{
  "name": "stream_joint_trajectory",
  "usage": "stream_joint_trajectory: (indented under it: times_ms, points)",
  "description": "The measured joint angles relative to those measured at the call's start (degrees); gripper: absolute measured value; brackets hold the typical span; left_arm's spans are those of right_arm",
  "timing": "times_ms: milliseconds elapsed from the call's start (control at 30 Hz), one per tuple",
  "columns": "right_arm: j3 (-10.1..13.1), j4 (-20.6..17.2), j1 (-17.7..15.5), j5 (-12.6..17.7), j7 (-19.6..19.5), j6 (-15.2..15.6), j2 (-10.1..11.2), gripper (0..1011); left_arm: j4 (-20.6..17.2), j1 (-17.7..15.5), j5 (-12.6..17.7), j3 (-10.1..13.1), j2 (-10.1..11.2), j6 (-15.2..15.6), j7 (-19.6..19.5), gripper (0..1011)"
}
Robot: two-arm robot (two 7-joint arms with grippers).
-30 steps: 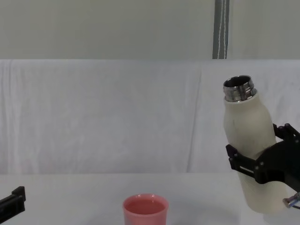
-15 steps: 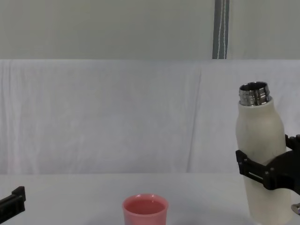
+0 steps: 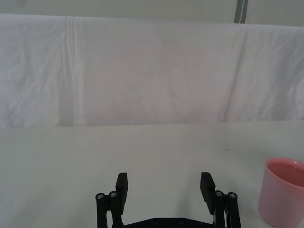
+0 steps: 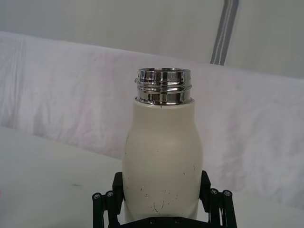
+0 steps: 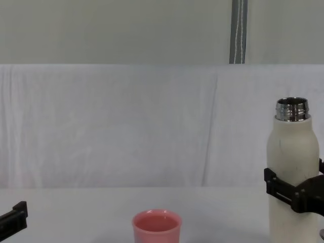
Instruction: Grasp the thermos with one hand and pour water into the cup lid.
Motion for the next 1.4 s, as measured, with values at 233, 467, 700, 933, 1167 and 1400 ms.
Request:
stream_joint_trajectory:
  times_ms: [233, 467, 700, 933, 1167, 1400]
  points:
    - [0.6, 1.3, 0.1, 1.1, 0.2, -0.9, -0.8, 951, 0.0, 0.0, 0.0, 0.0, 0.0, 0.0, 0.0, 1001]
    - [0.9, 1.8, 0.2, 1.3, 0.2, -0.6, -1.4, 951, 0.0, 0.0, 0.0, 0.0, 0.0, 0.0, 0.0, 1001]
    - [1.3, 1.8, 0.2, 1.8, 0.1, 0.7, -2.0, 951, 0.0, 0.0, 0.0, 0.0, 0.0, 0.0, 0.0, 1001]
    - [1.6, 1.6, 0.3, 2.2, 0.1, 1.6, -2.2, 951, 0.0, 0.0, 0.0, 0.0, 0.0, 0.0, 0.0, 1001]
    - [1.7, 1.6, 0.8, 2.4, 0.1, 2.3, -2.2, 951, 0.0, 0.0, 0.0, 0.0, 0.0, 0.0, 0.0, 1001]
    - [1.6, 1.5, 1.5, 2.4, 0.4, 3.8, -1.8, 951, 0.0, 0.0, 0.0, 0.0, 0.0, 0.0, 0.0, 1001]
